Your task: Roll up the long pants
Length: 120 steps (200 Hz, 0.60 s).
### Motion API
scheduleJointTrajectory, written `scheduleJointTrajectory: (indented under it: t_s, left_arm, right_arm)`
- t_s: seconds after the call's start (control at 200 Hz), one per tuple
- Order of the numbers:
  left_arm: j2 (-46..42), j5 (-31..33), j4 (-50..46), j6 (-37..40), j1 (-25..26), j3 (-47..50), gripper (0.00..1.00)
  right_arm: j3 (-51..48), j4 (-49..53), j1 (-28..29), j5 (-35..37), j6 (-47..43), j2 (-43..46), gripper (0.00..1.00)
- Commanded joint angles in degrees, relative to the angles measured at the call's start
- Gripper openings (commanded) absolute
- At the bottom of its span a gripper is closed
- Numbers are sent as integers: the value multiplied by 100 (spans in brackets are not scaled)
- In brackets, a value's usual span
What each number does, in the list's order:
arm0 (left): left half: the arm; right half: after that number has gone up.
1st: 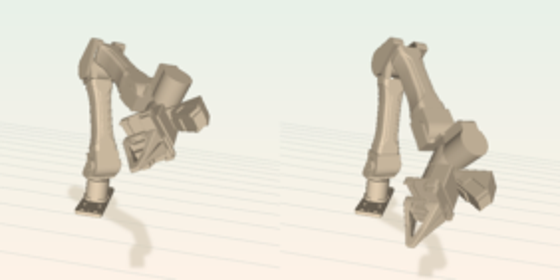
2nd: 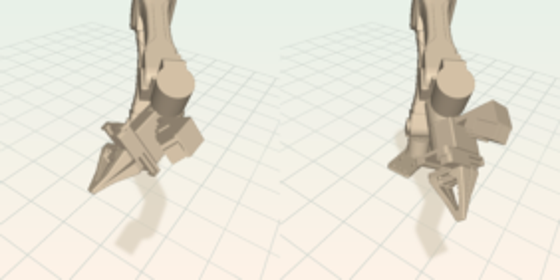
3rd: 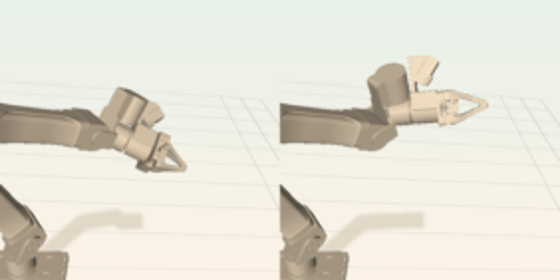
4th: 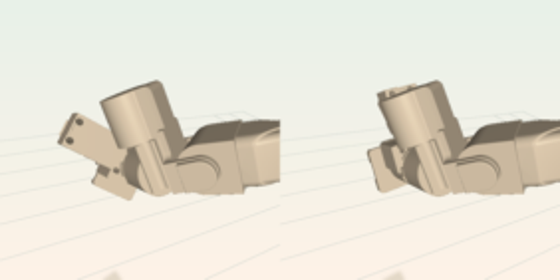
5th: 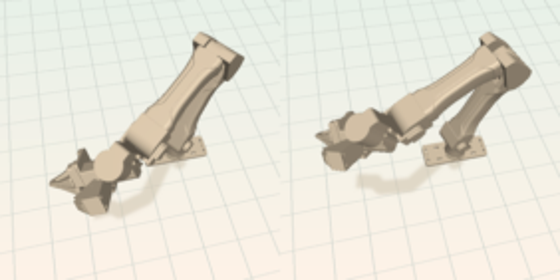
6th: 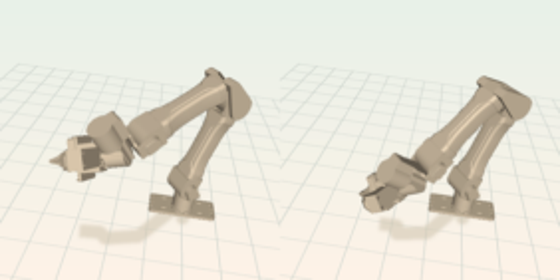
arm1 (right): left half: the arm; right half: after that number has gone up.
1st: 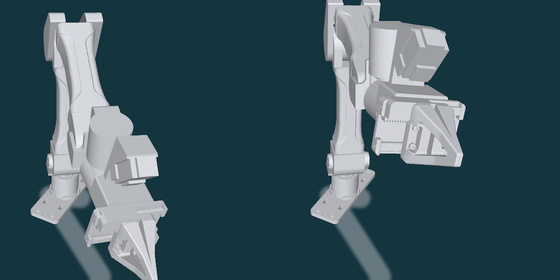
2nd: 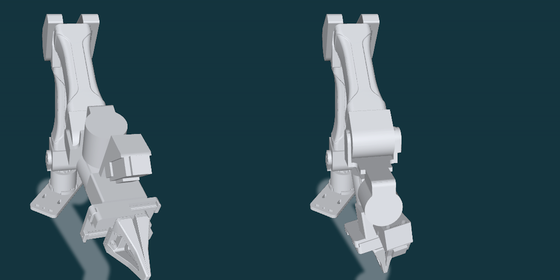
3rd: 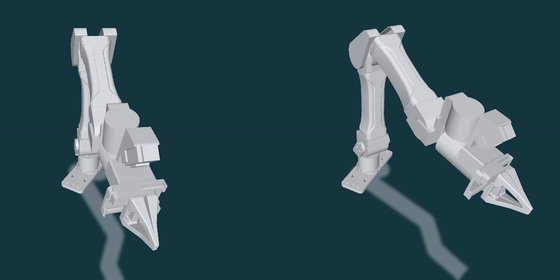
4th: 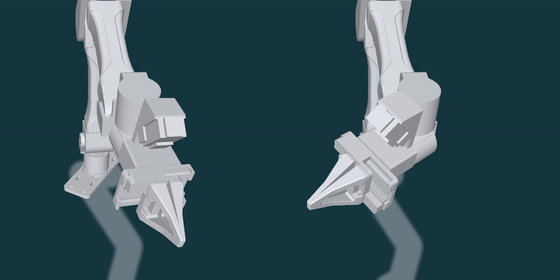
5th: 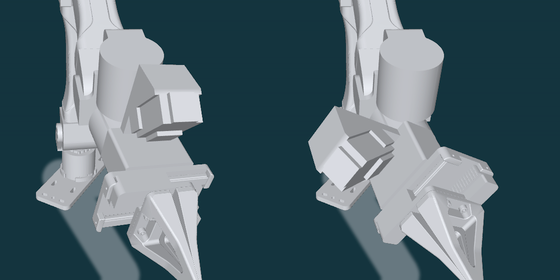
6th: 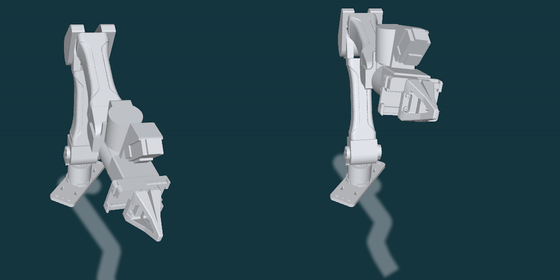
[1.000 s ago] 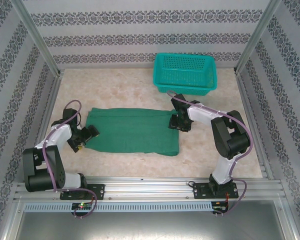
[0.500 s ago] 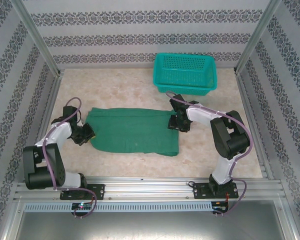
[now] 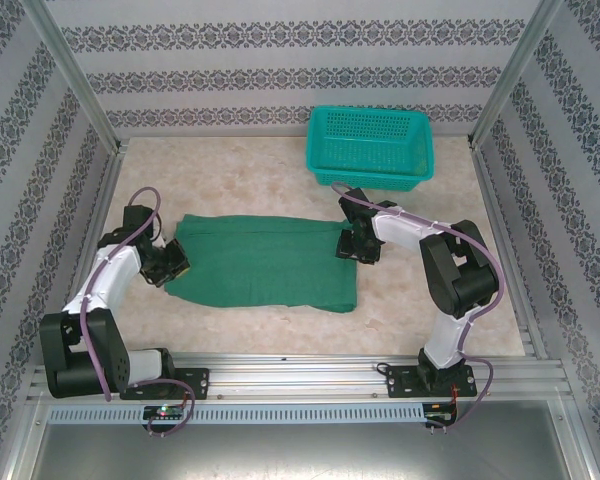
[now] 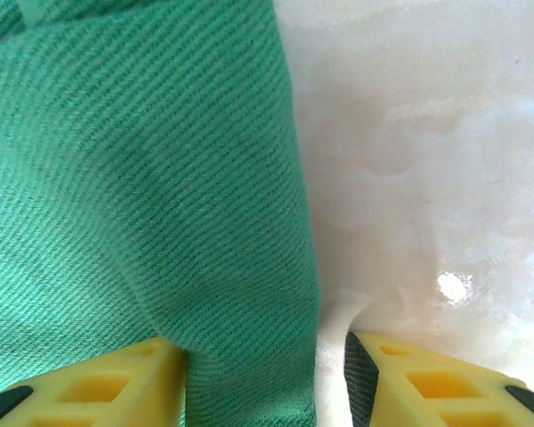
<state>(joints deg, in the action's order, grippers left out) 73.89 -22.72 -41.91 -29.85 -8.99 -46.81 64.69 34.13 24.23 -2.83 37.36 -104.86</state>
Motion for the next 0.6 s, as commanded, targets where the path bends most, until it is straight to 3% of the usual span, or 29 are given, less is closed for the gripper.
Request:
scheduleJointTrajectory:
  t_s: [0.0,0.035,0.11,0.135,0.165,0.185,0.49,0.57,0.595]
  left_arm:
    - [9,115,-238,73,58,-46,3]
    - [-31,311,-318,17,56,-30,14]
    - [-127,524,-228,-156,56,153,52]
    - [-105,652,-248,-206,58,188,60]
    - [-99,681,-185,-228,54,255,88]
    - [-90,680,-117,-241,56,301,95]
    - [198,638,348,-289,56,794,95]
    - [209,581,421,-298,56,850,88]
    - [221,568,438,-289,56,857,81]
  right_arm:
    - [-6,-108,58,-207,43,-158,50]
    - [10,-97,56,-216,43,-163,50]
    - [33,-95,56,-267,35,-190,50]
    - [23,-103,56,-289,27,-193,50]
    - [18,-115,56,-320,34,-193,51]
    - [3,-136,55,-325,47,-193,51]
    - [-156,-236,56,-397,69,-227,51]
    - [-149,-246,64,-435,88,-279,51]
    - [-141,-233,67,-437,84,-292,51]
